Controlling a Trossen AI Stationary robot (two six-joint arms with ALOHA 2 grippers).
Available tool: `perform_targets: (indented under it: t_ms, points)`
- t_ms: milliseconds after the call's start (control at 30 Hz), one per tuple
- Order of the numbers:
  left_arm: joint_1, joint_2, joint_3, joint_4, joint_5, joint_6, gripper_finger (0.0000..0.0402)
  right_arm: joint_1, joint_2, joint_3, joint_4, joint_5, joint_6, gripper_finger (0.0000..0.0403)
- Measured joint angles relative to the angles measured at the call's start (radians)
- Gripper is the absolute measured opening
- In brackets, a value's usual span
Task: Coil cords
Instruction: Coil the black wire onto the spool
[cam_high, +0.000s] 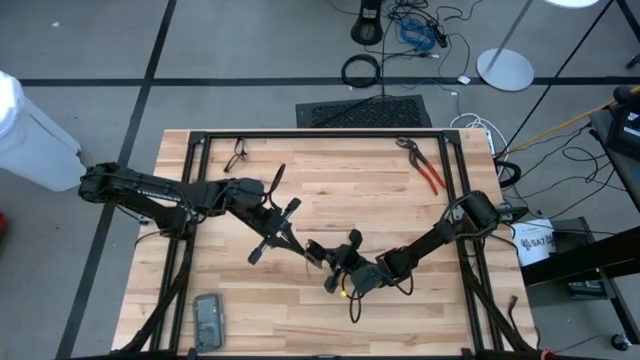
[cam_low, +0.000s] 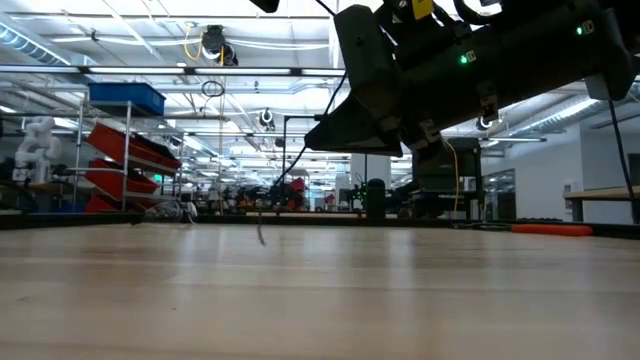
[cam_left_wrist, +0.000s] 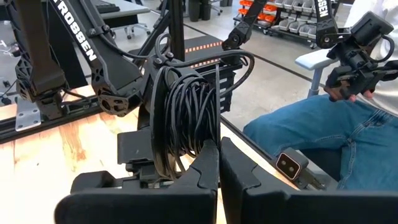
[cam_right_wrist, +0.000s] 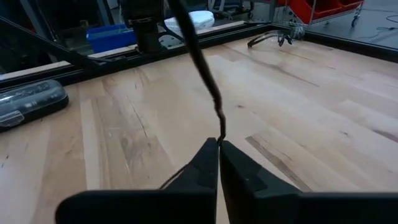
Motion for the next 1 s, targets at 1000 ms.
perform_targets:
  t_ms: [1000]
  points:
    - [0.0,0.0,0.001,-0.031,-0.001,0.0,0.0002,0.164,-0.374,-0.001,-0.297,0.095,-0.193,0.0]
